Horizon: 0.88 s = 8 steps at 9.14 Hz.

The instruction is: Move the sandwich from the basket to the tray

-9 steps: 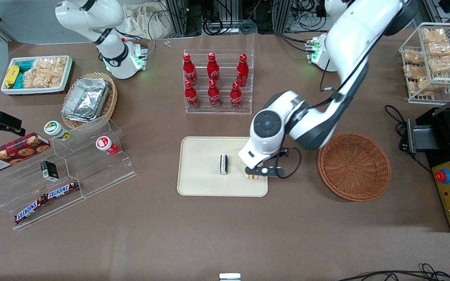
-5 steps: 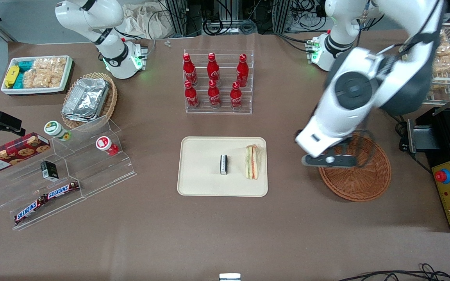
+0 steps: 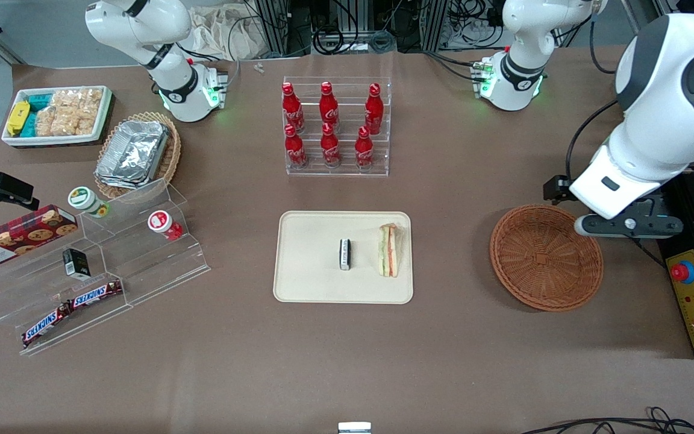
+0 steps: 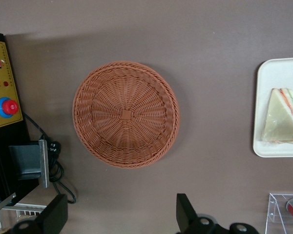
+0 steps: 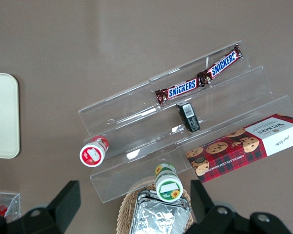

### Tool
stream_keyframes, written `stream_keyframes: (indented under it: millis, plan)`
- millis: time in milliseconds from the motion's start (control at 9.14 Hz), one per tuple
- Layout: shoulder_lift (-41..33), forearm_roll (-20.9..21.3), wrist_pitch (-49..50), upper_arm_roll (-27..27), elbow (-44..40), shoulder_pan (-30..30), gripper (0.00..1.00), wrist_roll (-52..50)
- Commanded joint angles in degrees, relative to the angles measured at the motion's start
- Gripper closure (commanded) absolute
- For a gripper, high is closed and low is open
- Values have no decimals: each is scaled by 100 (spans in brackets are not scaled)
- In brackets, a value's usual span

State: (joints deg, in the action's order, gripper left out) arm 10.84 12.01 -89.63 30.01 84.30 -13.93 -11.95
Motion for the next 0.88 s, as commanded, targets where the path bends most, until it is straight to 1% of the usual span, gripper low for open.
stream_keyframes:
  millis: [0,109,219,328,438,547,656,766]
  plan:
    - [-327,-198,139,67,25,-356,0,558]
    - [-398,-216,209,76,43,-574,0,719]
    - [-451,-356,236,58,34,-707,0,895]
    - [-547,-514,253,-342,34,-586,0,1210]
    - [-670,-733,314,-1286,43,155,0,1448]
    - [-775,-927,324,-2461,69,1015,0,1685]
    - [-811,-989,324,-2830,95,1267,0,1731]
    - [-803,-990,315,-2834,95,1270,0,1731]
